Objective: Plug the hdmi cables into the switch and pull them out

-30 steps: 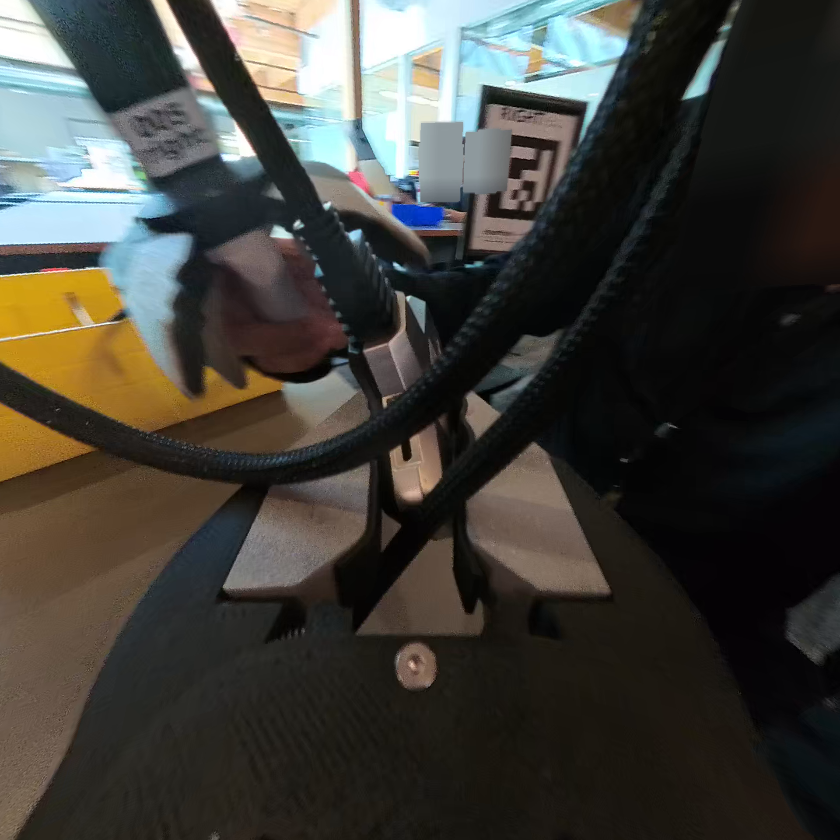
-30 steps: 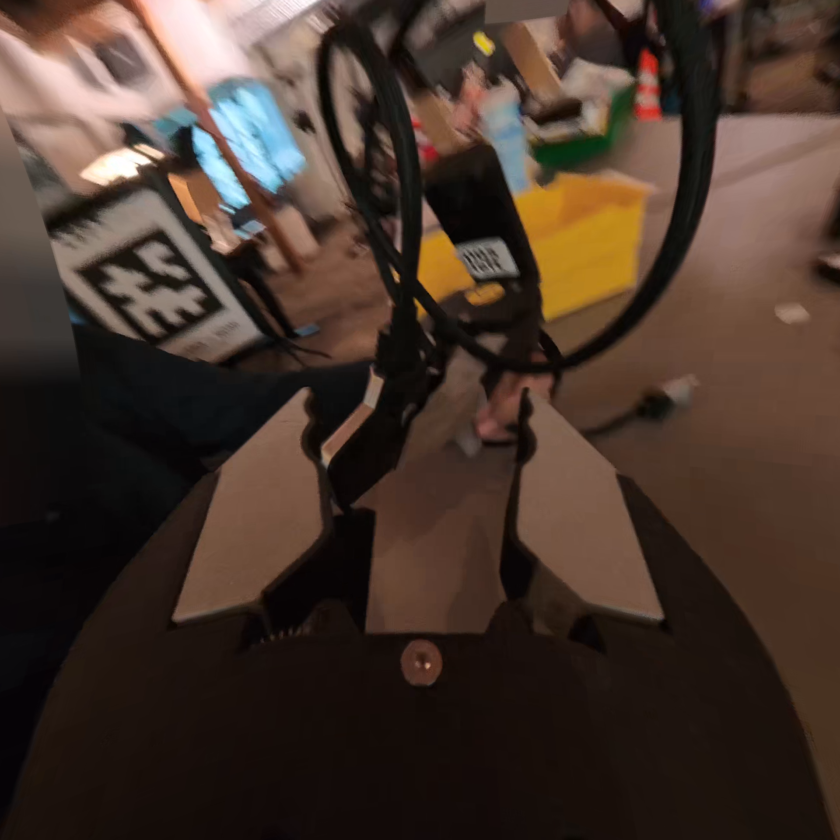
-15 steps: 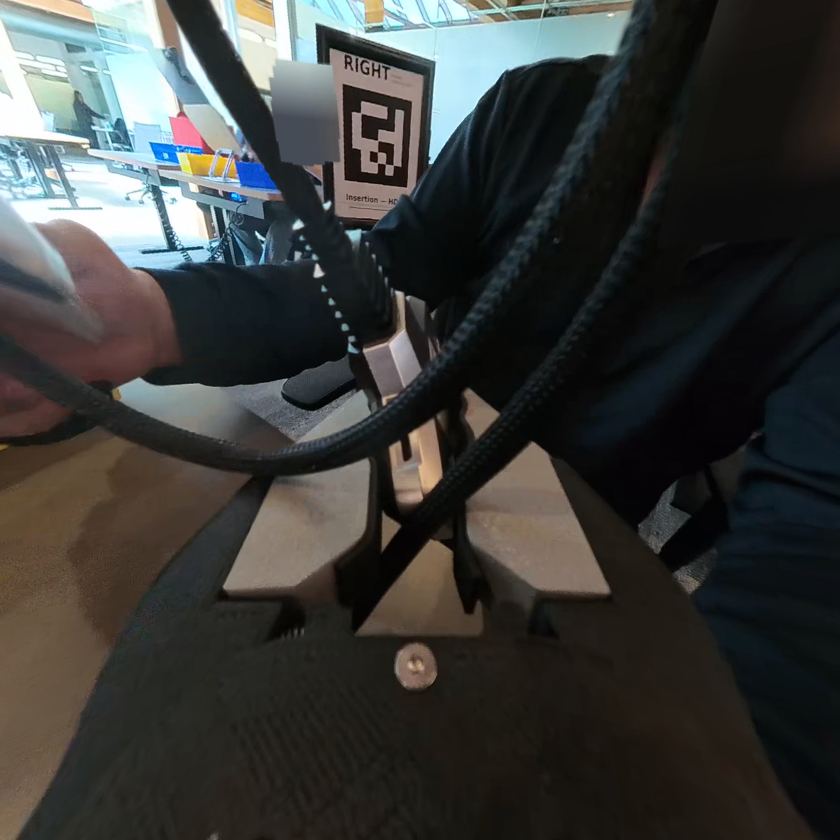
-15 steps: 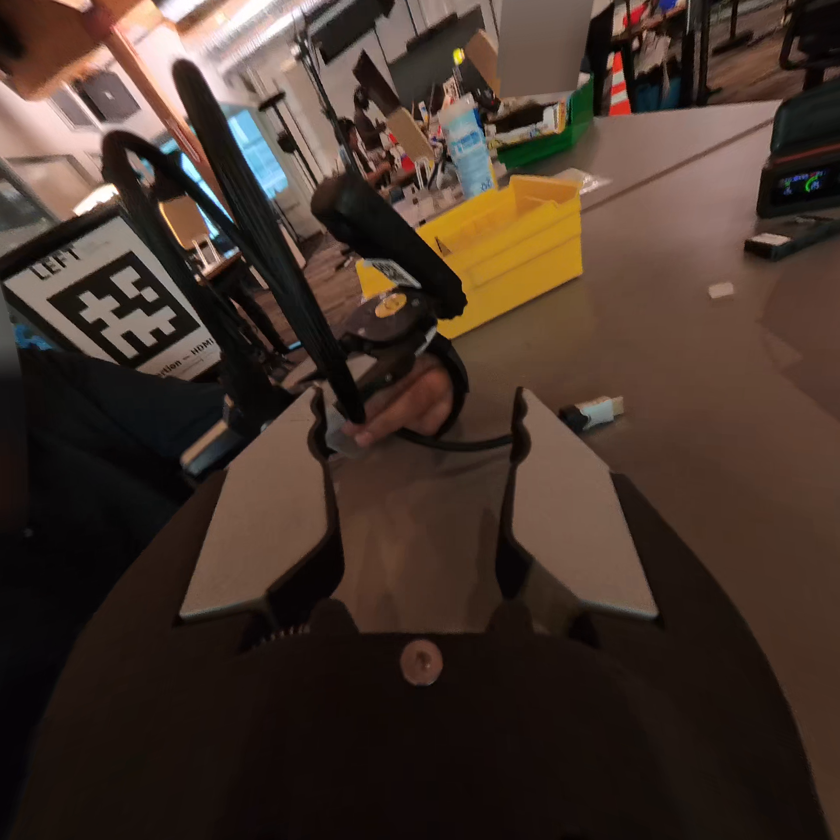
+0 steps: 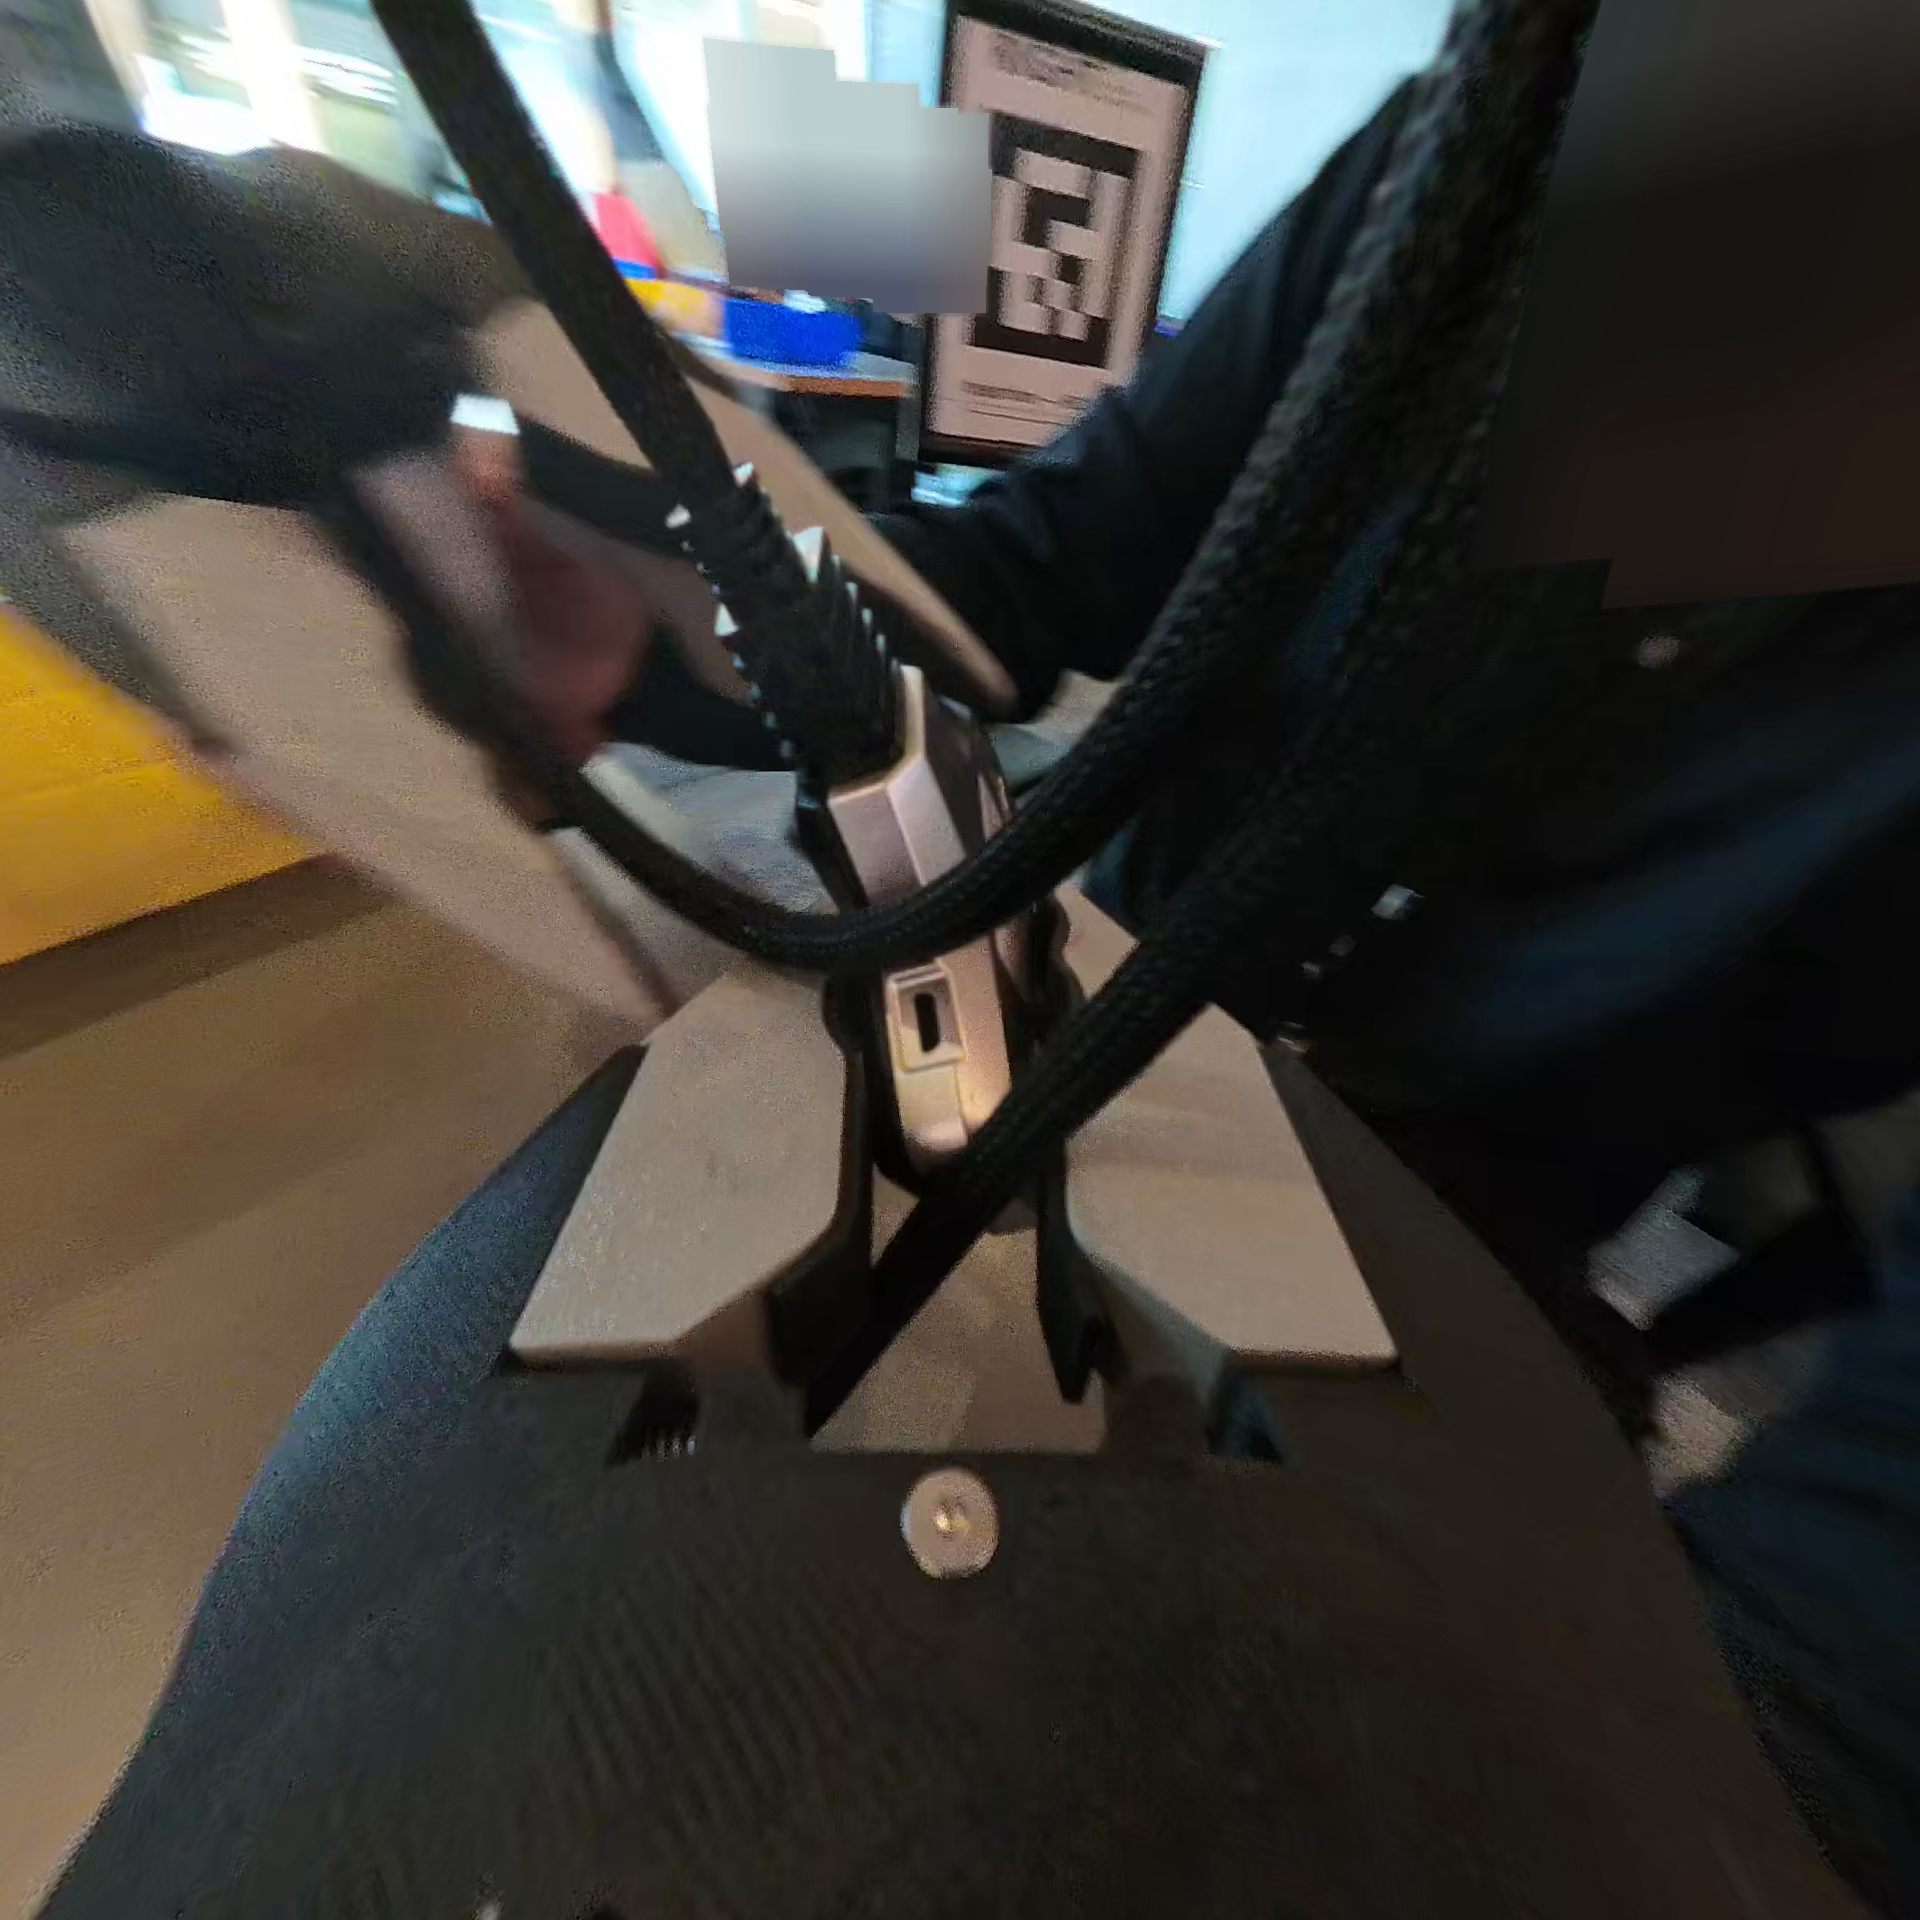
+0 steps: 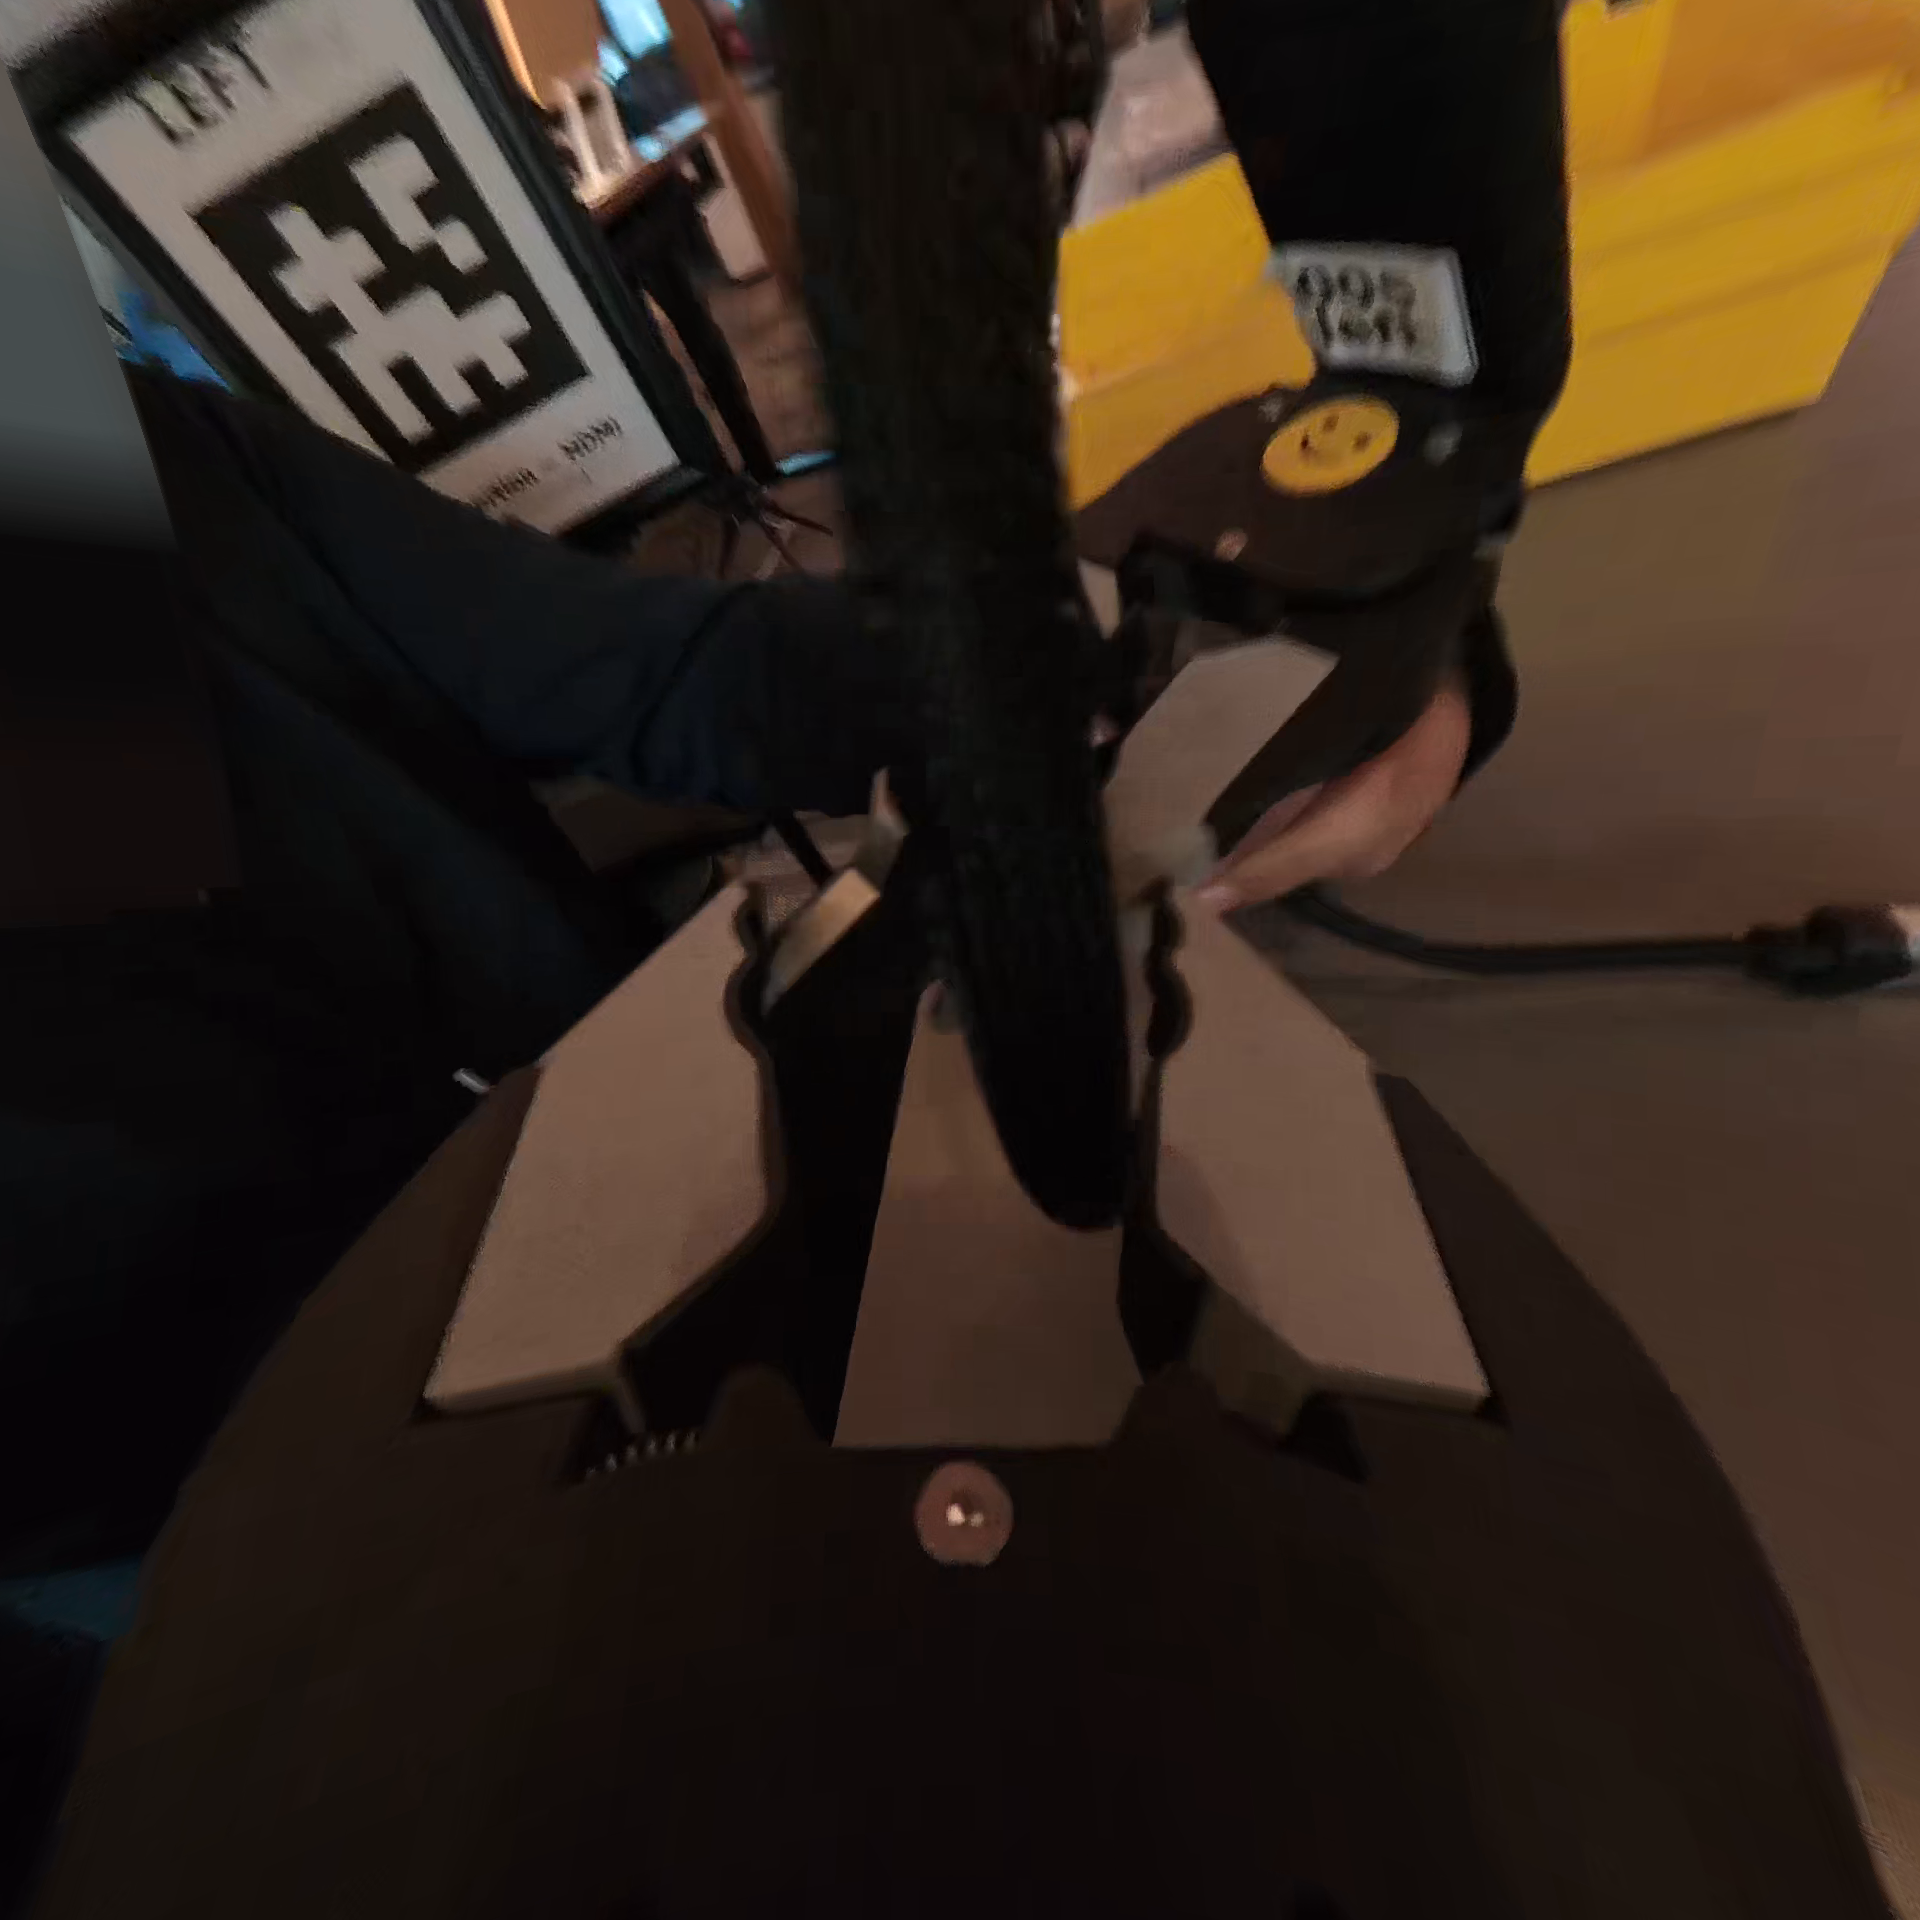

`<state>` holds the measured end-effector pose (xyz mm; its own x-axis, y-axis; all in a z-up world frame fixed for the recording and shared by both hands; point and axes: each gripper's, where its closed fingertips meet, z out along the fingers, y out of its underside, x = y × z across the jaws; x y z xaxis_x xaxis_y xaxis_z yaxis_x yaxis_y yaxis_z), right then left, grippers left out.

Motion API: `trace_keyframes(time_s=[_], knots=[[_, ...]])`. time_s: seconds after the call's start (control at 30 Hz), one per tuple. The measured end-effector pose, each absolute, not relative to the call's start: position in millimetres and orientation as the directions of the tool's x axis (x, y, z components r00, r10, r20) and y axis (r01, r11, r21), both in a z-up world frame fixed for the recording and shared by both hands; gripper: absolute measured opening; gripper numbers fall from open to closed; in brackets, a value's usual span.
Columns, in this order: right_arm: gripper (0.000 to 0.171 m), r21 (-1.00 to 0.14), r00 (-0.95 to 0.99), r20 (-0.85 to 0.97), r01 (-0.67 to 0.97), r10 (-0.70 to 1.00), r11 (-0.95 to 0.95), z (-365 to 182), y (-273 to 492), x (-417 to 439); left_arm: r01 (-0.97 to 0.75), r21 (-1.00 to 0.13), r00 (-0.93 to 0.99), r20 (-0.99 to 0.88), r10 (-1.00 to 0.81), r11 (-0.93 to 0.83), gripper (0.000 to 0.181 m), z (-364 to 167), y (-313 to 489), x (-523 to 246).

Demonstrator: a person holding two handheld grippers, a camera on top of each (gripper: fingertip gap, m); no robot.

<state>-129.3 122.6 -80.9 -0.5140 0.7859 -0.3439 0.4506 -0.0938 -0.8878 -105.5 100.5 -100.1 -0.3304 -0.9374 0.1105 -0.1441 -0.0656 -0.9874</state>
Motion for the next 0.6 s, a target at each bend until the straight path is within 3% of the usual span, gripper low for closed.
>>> trace_keyframes(time_s=[0.1,0.13,0.3,0.47,0.6], knots=[[0.091,-0.865,-0.4,-0.3,0.496,0.866,-0.071,-94,126,-129,-0.128,-0.99,-0.145,0.085,-0.986,-0.067,0.027,-98,135,-106],[0.088,-0.862,-0.361,-0.279,0.502,0.89,-0.067,-96,130,-128,-0.124,-0.99,-0.102,0.083,-0.991,-0.07,0.027,-98,143,-106],[0.042,-0.833,-0.215,-0.196,0.551,0.957,-0.047,-111,150,-128,-0.13,-0.989,-0.056,0.073,-0.996,-0.065,0.026,-100,149,-107],[0.044,-0.854,-0.16,-0.285,0.49,0.945,-0.174,-111,156,-133,-0.13,-0.991,0.02,0.02,-1.0,-0.023,0.025,-100,160,-106],[0.043,-0.863,-0.169,-0.242,0.487,0.955,-0.133,-118,154,-133,-0.136,-0.989,0.002,0.056,-0.998,-0.055,0.024,-102,158,-106]])
